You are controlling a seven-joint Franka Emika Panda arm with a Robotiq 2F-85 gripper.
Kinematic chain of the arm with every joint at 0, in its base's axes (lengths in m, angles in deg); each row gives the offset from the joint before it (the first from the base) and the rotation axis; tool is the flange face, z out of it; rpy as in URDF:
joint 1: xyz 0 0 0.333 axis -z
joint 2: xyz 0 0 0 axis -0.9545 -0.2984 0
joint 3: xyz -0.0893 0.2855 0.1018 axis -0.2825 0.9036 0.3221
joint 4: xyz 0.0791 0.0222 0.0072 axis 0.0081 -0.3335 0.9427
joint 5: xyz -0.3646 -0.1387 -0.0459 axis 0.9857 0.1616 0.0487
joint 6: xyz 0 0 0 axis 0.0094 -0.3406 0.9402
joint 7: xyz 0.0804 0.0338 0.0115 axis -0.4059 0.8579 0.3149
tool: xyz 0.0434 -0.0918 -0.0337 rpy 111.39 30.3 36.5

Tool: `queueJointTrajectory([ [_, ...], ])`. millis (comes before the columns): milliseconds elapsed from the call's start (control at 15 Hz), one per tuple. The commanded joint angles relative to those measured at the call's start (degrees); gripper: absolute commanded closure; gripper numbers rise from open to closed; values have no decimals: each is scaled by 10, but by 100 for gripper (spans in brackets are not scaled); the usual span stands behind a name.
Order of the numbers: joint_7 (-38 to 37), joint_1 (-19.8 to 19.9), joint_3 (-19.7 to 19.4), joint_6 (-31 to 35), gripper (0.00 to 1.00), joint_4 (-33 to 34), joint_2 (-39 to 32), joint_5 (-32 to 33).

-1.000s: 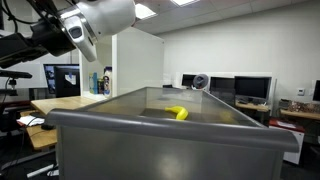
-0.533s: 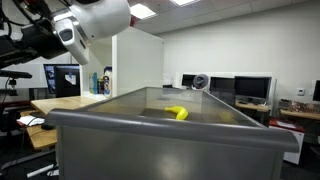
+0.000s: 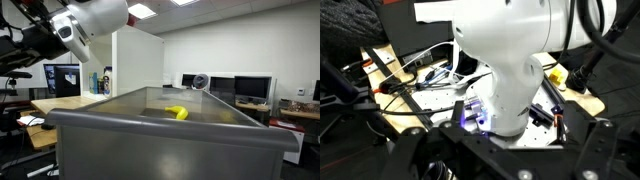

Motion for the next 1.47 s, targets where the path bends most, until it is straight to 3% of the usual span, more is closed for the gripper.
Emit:
queueJointTrajectory([
  [0, -39, -11, 8, 65, 0, 15, 15, 0],
  [800, -26, -33, 12, 312, 0, 123, 10, 3],
  [1400, -7, -40, 8, 568, 0, 92, 35, -5],
])
